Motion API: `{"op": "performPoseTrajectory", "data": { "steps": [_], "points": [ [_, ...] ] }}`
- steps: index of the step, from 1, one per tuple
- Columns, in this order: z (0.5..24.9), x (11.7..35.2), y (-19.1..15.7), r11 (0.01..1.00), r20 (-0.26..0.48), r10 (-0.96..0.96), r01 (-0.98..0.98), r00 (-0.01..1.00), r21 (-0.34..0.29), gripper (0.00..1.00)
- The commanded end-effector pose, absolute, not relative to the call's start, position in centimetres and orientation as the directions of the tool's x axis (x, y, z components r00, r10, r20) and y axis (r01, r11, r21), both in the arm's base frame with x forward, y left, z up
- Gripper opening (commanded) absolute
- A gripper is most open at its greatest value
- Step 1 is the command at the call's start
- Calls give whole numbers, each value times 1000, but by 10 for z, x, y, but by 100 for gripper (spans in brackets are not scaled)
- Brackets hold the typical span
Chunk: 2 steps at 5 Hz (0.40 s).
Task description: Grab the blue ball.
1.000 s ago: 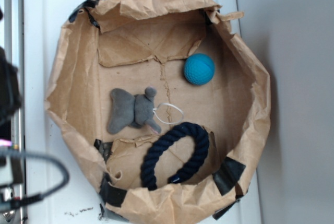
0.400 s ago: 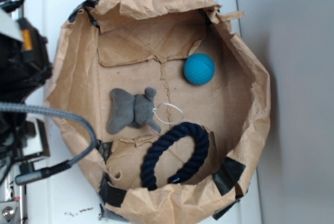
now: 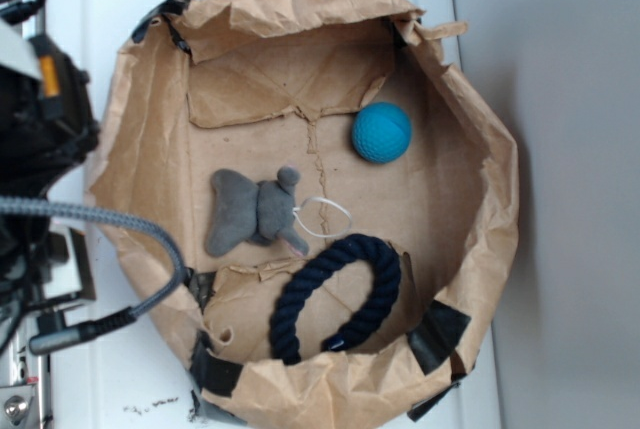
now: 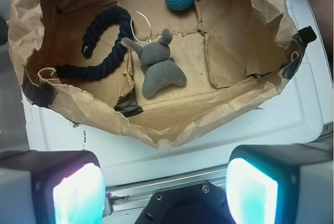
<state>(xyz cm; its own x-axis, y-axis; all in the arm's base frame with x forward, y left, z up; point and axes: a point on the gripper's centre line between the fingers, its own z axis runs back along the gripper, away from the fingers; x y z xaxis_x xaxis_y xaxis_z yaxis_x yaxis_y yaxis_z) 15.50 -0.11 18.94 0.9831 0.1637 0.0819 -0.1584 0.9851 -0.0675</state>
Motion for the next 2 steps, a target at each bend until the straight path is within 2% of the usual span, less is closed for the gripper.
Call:
{"op": "performPoseTrajectory", "data": {
  "steps": [1, 2],
  "points": [
    [184, 169, 8, 975, 125, 218, -211, 968, -71, 100],
    [178, 183, 19, 969, 156, 242, -231, 958, -85, 100]
  ]
}}
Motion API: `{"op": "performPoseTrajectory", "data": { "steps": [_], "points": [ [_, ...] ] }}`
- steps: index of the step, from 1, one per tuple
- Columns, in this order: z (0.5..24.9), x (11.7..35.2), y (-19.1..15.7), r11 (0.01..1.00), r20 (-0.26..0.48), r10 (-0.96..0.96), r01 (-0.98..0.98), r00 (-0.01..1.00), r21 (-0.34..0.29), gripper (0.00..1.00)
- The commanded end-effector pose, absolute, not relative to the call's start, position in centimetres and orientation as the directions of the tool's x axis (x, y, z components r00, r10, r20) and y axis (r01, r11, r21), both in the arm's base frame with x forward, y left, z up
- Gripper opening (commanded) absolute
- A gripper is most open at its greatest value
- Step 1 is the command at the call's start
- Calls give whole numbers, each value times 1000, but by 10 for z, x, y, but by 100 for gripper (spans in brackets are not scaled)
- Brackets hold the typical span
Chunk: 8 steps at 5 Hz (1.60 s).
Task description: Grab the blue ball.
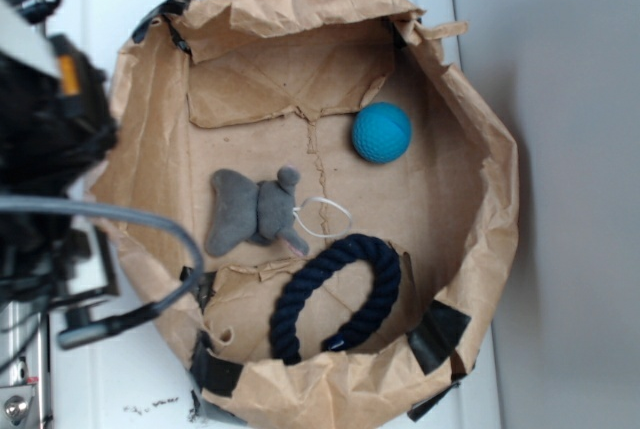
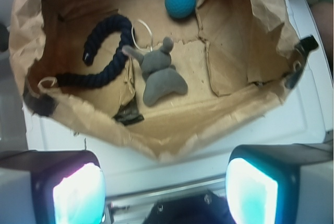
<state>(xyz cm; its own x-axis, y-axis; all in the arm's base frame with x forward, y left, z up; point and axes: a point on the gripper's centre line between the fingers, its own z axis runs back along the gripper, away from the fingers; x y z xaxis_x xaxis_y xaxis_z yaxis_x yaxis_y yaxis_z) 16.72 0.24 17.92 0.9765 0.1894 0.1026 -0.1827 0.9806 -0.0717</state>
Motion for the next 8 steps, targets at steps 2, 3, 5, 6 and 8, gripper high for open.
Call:
{"op": "performPoseTrajectory", "data": {
  "steps": [2, 3, 5, 6, 8],
  "points": [
    [153, 225, 23, 962, 261, 272, -255, 926, -94, 100],
    [149, 253, 17, 956, 244, 291, -274, 925, -102, 100],
    [121, 304, 16, 948, 311, 319, -298, 895, -114, 100],
    [115, 323, 21, 958, 271, 283, -258, 920, -124, 100],
    [115, 323, 21, 958, 271, 283, -258, 920, -124, 100]
  ]
}}
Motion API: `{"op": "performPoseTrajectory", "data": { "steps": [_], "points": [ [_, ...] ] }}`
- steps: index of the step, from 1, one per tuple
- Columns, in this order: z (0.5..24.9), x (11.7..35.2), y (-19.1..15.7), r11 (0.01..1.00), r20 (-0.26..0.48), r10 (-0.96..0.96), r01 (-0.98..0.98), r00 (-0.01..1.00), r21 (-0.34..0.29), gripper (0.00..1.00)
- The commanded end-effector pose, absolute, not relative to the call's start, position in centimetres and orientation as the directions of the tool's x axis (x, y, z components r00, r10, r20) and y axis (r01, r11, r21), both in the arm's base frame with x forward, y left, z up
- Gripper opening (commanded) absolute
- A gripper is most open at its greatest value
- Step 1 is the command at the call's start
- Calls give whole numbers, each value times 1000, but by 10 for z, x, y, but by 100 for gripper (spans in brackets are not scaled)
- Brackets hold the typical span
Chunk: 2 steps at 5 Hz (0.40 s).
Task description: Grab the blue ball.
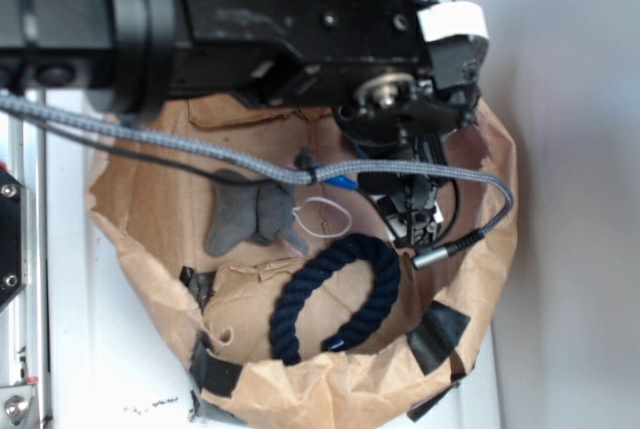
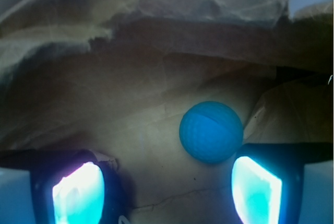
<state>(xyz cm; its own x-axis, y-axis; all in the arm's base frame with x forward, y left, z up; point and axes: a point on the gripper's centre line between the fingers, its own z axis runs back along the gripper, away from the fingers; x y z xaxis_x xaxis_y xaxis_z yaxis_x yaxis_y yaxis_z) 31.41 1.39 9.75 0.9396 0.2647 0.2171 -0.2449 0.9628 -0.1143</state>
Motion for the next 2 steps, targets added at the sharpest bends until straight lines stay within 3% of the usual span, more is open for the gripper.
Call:
{"op": "performPoseTrajectory", "data": {
  "steps": [1, 2],
  "points": [
    [115, 323, 21, 958, 271, 283, -258, 920, -124, 100],
    [104, 317, 28, 964, 266, 256, -225, 929, -143, 100]
  ]
}}
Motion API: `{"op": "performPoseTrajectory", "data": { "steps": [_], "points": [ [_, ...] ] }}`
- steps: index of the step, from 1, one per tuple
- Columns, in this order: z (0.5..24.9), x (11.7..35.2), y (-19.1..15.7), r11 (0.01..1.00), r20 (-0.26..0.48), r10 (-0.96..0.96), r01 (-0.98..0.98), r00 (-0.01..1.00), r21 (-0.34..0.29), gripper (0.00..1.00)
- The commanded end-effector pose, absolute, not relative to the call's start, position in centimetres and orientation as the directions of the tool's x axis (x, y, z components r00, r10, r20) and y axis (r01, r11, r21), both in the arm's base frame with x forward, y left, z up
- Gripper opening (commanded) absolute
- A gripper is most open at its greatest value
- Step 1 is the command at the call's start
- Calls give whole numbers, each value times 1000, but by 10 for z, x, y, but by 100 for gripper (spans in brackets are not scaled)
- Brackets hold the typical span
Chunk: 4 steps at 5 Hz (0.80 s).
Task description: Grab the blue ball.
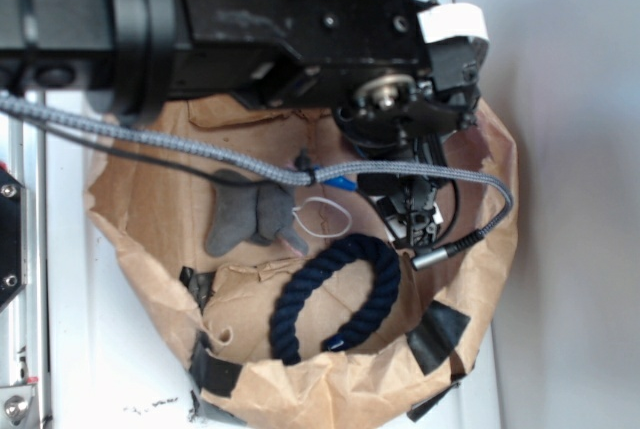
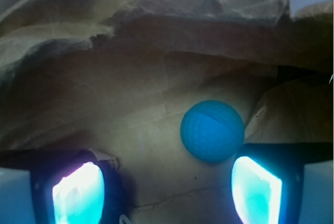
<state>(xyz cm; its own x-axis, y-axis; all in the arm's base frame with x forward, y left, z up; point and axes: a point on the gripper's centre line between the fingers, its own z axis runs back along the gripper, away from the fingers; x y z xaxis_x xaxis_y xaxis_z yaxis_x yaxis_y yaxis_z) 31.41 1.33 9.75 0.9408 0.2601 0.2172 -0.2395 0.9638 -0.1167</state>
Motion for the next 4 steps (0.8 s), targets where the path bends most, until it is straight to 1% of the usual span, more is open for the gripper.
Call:
{"op": "performPoseTrajectory", "data": {
  "steps": [1, 2, 3, 4],
  "points": [
    [87, 320, 34, 970, 247, 231, -205, 941, -129, 100],
    [81, 318, 37, 972, 209, 227, -209, 951, -105, 100],
    [75, 321, 42, 968, 215, 245, -227, 945, -107, 100],
    [55, 326, 36, 968, 237, 251, -244, 939, -56, 100]
  ]
}}
